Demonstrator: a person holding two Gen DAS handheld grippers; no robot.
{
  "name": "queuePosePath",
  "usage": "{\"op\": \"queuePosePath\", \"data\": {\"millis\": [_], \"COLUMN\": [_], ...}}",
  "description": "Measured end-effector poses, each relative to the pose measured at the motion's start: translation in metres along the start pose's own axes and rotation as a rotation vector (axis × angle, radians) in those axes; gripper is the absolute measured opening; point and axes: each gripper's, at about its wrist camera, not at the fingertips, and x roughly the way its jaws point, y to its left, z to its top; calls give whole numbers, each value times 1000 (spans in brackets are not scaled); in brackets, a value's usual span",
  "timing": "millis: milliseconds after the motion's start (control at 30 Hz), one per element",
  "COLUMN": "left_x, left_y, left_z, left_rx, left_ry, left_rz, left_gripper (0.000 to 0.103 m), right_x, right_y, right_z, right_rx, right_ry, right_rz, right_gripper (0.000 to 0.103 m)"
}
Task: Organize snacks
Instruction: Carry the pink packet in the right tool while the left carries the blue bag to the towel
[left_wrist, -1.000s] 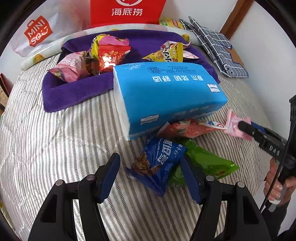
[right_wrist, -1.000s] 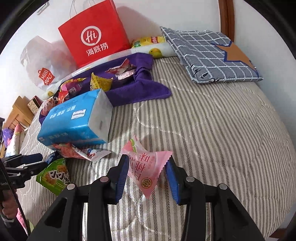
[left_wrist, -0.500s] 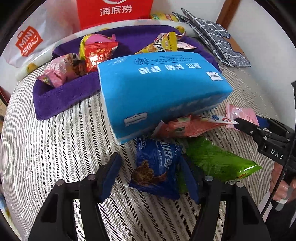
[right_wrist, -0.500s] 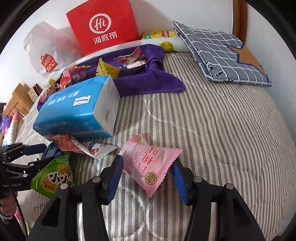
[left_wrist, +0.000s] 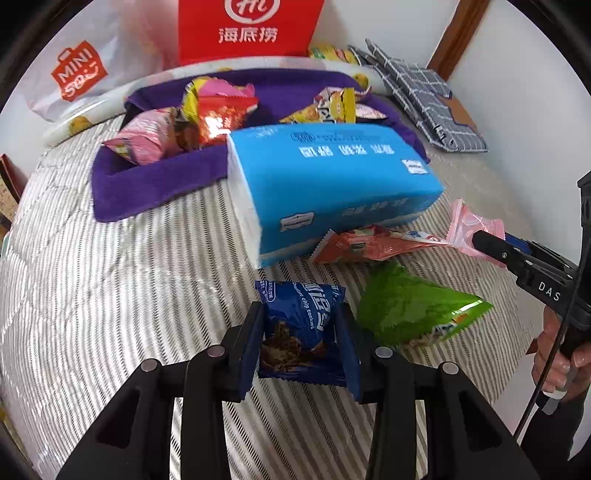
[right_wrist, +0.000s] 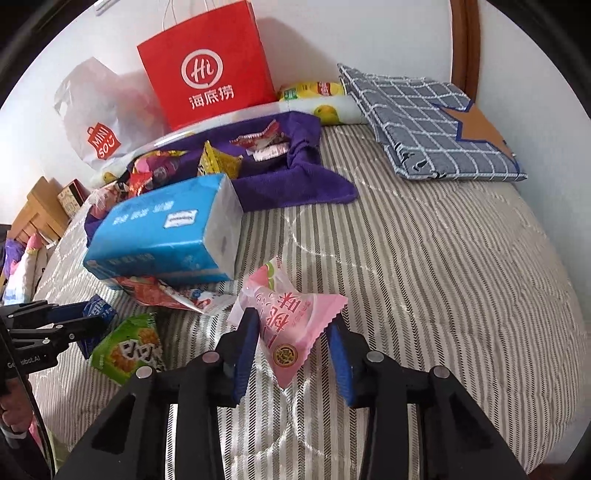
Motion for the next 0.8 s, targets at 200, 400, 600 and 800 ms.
{"op": "queuePosePath", "data": {"millis": [200,400,600,800], "left_x": [-27,-52,-69,-82], "left_y": [7,11,10,13], "left_z": [-4,-1,10,24], "left_rx": [-19,-37,-48,-58], "left_ry": [-53,-104,-146,-181], "left_rz": [-9,-32,-39,-44], "left_gripper": [39,39,39,39], "right_x": [-23,-47,-65,-71], "right_y": [12,25,38,52], "right_z": [9,19,35,51], "right_rx": [-10,-31,-54,-67], "right_ry": [-49,-104,-153,-183], "right_rz": [-9,-17,-18,-4], "right_gripper": [36,36,36,36]}}
